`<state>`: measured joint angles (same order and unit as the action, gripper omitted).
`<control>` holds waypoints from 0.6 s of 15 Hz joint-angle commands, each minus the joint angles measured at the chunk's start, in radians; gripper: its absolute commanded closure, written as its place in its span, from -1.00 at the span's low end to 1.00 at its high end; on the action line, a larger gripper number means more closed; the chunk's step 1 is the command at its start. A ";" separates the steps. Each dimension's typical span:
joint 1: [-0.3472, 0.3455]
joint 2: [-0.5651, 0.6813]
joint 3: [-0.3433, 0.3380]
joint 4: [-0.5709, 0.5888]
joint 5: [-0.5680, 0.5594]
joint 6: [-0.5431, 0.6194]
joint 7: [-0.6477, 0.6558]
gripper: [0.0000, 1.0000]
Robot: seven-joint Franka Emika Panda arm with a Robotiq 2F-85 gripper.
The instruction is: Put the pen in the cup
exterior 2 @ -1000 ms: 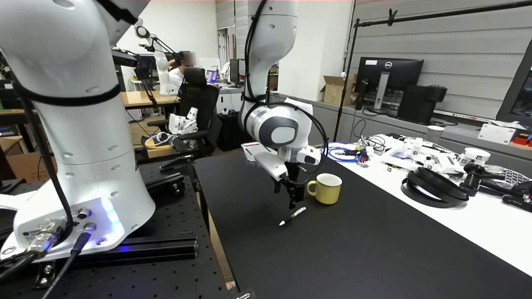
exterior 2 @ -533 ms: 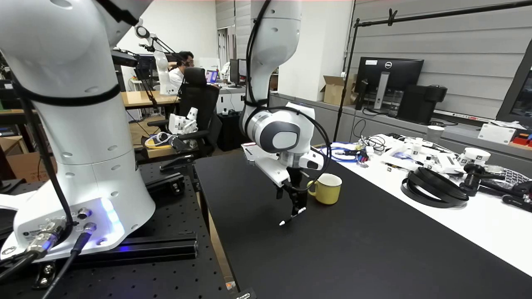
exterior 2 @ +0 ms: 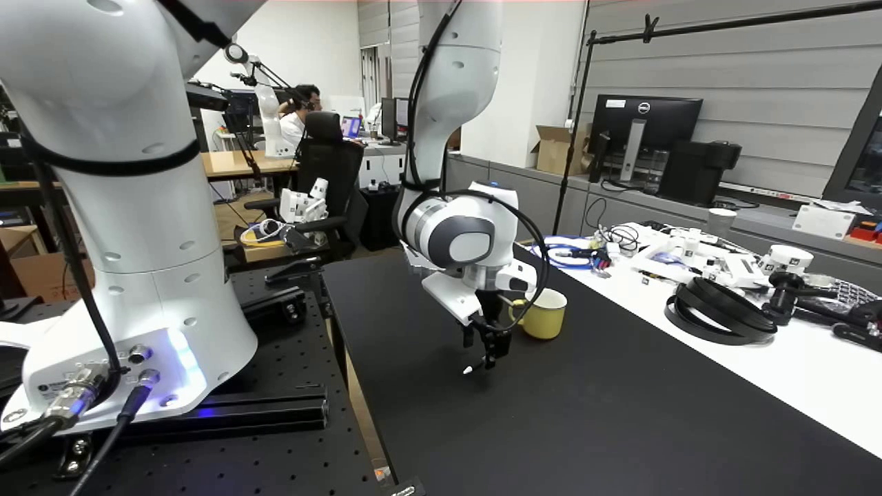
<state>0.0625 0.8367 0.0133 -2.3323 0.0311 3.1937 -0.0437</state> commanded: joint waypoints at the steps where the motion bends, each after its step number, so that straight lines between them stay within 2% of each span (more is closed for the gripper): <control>1: 0.017 0.021 -0.019 0.002 -0.018 0.046 0.011 0.11; 7: 0.024 0.032 -0.028 0.005 -0.019 0.070 0.014 0.91; 9: 0.025 0.025 -0.035 0.004 -0.017 0.068 0.016 1.00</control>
<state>0.0808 0.8621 -0.0058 -2.3301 0.0219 3.2479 -0.0436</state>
